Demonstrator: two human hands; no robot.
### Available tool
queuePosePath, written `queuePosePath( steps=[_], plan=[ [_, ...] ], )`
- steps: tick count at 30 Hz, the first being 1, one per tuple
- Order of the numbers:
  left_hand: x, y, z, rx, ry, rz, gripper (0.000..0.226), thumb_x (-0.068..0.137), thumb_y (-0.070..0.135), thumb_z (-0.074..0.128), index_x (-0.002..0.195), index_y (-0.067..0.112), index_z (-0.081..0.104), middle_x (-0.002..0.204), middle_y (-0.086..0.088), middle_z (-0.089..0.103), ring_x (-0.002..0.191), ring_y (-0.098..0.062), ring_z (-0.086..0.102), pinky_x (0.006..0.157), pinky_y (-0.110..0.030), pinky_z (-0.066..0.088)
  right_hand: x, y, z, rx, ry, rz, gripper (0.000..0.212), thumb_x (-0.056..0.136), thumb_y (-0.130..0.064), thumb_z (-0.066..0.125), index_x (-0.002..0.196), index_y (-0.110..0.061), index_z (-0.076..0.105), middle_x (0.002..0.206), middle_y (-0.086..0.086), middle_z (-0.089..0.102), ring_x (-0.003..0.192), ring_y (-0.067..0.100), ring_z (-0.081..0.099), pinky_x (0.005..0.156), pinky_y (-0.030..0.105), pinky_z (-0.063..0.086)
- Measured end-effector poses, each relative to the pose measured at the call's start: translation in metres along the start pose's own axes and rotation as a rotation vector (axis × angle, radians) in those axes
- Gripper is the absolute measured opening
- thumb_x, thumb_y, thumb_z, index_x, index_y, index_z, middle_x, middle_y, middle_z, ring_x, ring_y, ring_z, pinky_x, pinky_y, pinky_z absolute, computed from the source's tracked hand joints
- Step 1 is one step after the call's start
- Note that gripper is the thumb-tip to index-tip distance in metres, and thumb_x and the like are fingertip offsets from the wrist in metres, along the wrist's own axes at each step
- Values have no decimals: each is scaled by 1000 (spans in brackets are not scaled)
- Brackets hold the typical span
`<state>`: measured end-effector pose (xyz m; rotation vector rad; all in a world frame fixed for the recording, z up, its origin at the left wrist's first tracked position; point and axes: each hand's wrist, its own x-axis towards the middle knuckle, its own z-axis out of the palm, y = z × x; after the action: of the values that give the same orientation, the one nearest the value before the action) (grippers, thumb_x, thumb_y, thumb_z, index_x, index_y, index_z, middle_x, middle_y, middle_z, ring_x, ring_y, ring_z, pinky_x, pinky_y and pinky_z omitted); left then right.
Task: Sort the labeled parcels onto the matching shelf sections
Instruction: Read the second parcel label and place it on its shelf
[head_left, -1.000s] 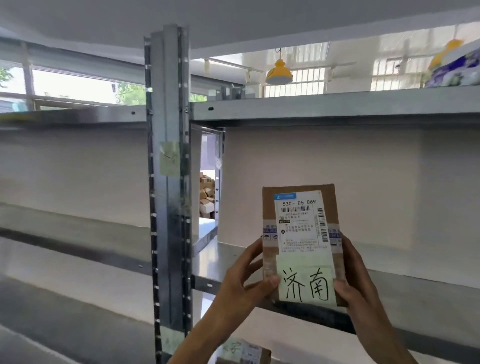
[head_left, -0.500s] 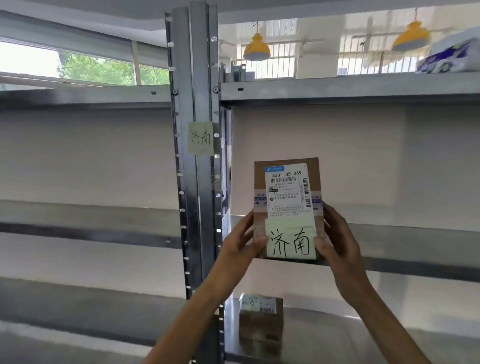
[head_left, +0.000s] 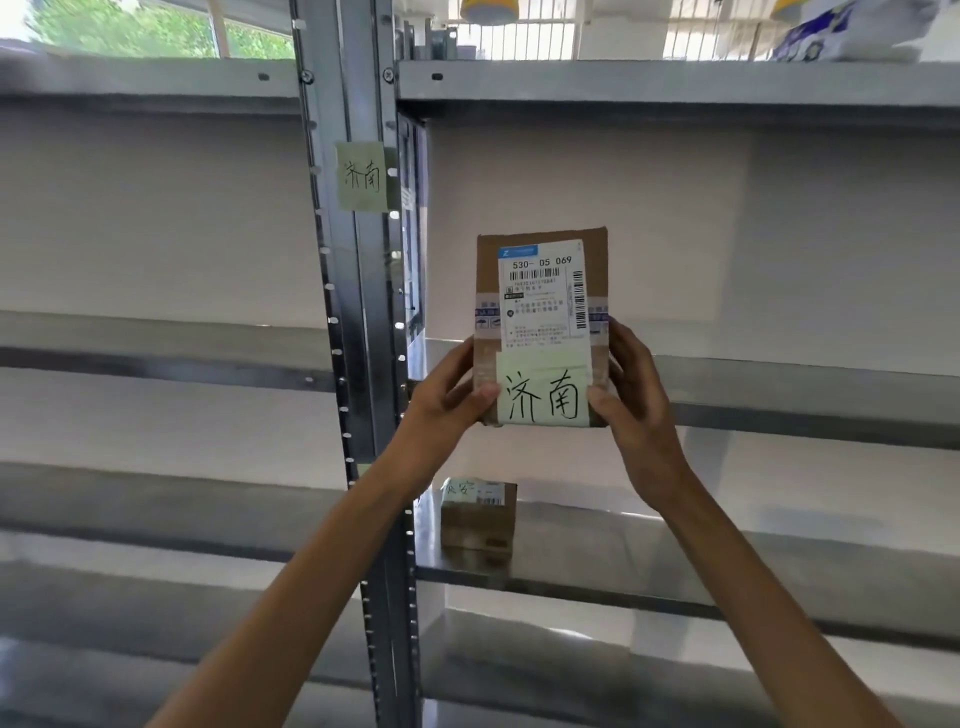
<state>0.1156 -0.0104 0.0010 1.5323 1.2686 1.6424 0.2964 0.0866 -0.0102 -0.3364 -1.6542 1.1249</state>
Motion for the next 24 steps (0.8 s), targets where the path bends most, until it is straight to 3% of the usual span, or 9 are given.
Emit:
queuePosePath(
  steps=[6,12,17,19,21,24],
  plan=[
    [-15,5,15,48,27,-8,49,93,16,53,139,22,39,122,6,61,115,-16,58,79,-25,57,-19,-3,-13,-9,15,20,71,79,-32,61,143,-31,30,145,-7,44,127,15,51,84,41,57],
    [-22,9,28,44,28,-12,52,90,20,55,139,24,38,126,5,60,115,-13,58,79,-26,57,-32,-8,-23,2,9,33,74,76,-39,62,143,-31,30,144,-5,46,128,18,50,83,41,58],
    [-23,4,35,60,59,-24,61,80,37,60,137,26,41,126,7,60,120,-13,56,92,-34,55,-37,-6,-31,26,17,63,73,76,-40,62,142,-34,32,141,-5,49,127,21,51,85,44,57],
    [-21,-1,38,64,77,-30,55,86,34,60,136,27,41,125,6,61,121,-15,55,91,-36,55,-36,-2,-32,43,25,87,69,78,-38,63,140,-38,35,139,-5,52,126,21,53,88,43,56],
    [-18,-5,39,67,67,-48,59,84,46,59,137,30,39,128,3,59,123,-16,54,94,-39,53,-34,3,-31,84,39,115,60,85,-30,63,139,-38,37,136,-6,55,123,20,55,89,40,56],
    [-9,-9,38,111,28,-60,71,74,62,58,135,33,37,132,7,55,124,-12,51,99,-40,49,-23,10,-28,141,89,156,43,95,-19,47,132,-41,42,126,-8,61,117,17,60,84,32,57]
  ],
)
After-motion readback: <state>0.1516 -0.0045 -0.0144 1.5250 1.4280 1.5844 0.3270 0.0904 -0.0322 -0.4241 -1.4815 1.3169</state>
